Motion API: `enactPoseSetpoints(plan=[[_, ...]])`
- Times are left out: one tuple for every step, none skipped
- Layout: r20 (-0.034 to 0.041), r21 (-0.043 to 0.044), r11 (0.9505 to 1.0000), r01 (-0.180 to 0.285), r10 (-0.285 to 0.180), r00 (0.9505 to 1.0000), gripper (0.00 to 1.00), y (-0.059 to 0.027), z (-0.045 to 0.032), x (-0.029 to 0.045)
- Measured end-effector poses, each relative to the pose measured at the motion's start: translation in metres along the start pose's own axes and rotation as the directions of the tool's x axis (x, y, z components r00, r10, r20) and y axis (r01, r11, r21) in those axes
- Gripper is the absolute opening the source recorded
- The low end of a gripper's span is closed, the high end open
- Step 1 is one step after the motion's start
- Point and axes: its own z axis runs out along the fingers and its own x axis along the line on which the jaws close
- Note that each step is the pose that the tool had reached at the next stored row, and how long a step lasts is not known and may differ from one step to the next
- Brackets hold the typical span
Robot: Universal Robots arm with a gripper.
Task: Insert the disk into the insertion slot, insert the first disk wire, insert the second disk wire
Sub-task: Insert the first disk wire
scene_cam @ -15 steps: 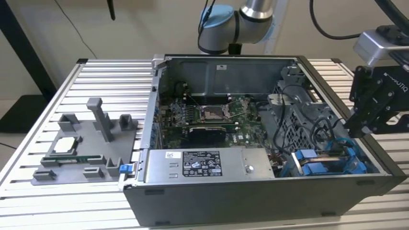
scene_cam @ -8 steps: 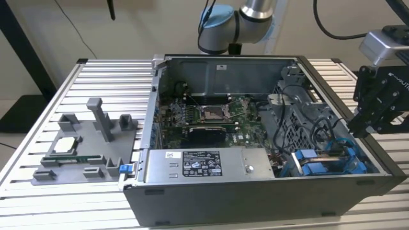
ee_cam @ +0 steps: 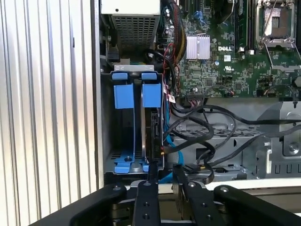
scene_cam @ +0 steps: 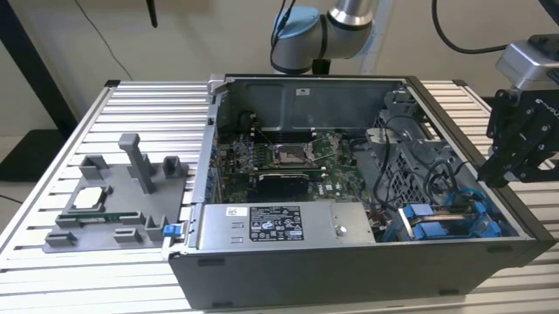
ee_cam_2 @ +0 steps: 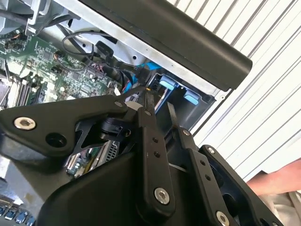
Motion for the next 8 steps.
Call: enactPoseSetpoints(plan=[[0.0005, -0.0001, 1.0, 0.0, 0.0, 1.0, 1.0, -0.0004, 0.0, 0.0], [0.0008, -0.0001, 1.0, 0.0, 0.0, 1.0, 1.0, -0.0006, 0.0, 0.0], [0.0011, -0.0001, 1.0, 0.0, 0.0, 1.0, 1.0, -0.0009, 0.0001, 0.0], [0.0011, -0.0001, 1.0, 0.0, 0.0, 1.0, 1.0, -0.001, 0.0001, 0.0], [0.001, -0.0001, 1.0, 0.0, 0.0, 1.0, 1.0, -0.0013, 0.0, -0.0001], [0.0009, -0.0001, 1.0, 0.0, 0.0, 1.0, 1.0, -0.0014, 0.0, -0.0001], [0.0011, 0.0, 1.0, 0.0, 0.0, 1.0, 1.0, -0.0017, 0.0, -0.0001], [0.001, -0.0001, 1.0, 0.0, 0.0, 1.0, 1.0, -0.0019, 0.0, -0.0001]])
